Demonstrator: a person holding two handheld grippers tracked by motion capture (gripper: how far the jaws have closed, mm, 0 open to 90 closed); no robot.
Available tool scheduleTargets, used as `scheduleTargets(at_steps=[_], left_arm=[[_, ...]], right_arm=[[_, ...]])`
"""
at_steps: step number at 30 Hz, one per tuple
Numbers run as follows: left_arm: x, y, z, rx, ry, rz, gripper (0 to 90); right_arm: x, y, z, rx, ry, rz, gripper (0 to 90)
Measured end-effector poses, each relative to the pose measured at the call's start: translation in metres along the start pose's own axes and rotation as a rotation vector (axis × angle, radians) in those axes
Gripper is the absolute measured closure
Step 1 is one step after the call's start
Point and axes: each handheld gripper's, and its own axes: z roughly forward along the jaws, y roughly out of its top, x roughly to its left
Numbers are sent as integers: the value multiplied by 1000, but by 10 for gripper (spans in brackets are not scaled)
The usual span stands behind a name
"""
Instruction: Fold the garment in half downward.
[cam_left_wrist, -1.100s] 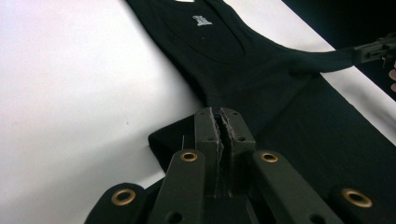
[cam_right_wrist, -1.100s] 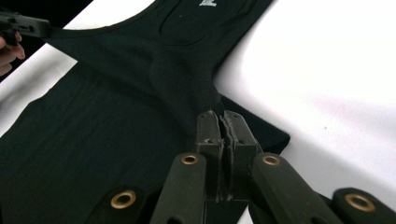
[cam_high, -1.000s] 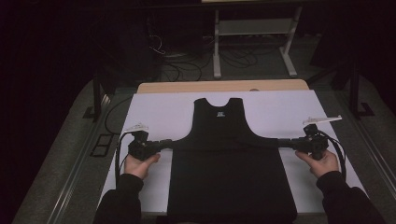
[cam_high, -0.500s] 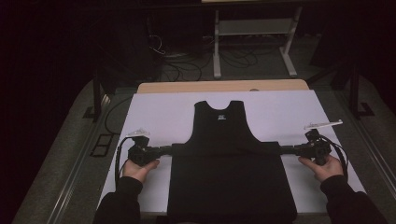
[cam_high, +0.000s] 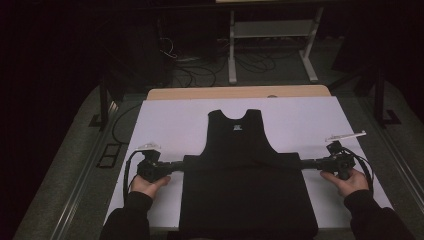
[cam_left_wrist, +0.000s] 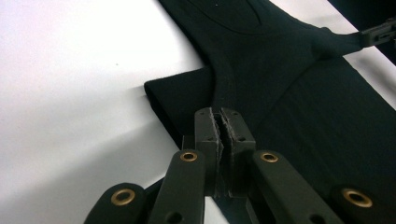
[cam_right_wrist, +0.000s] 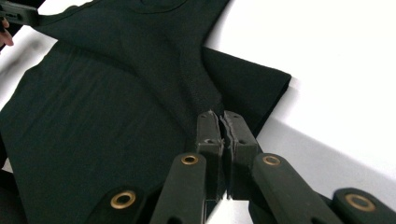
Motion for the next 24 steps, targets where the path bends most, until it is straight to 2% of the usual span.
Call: scheduleTargets(at_steps=[24], left_arm=[[-3,-9,-1,48,-2,-17,851]], right_arm=[[1,-9,0,43,-6,27,851]])
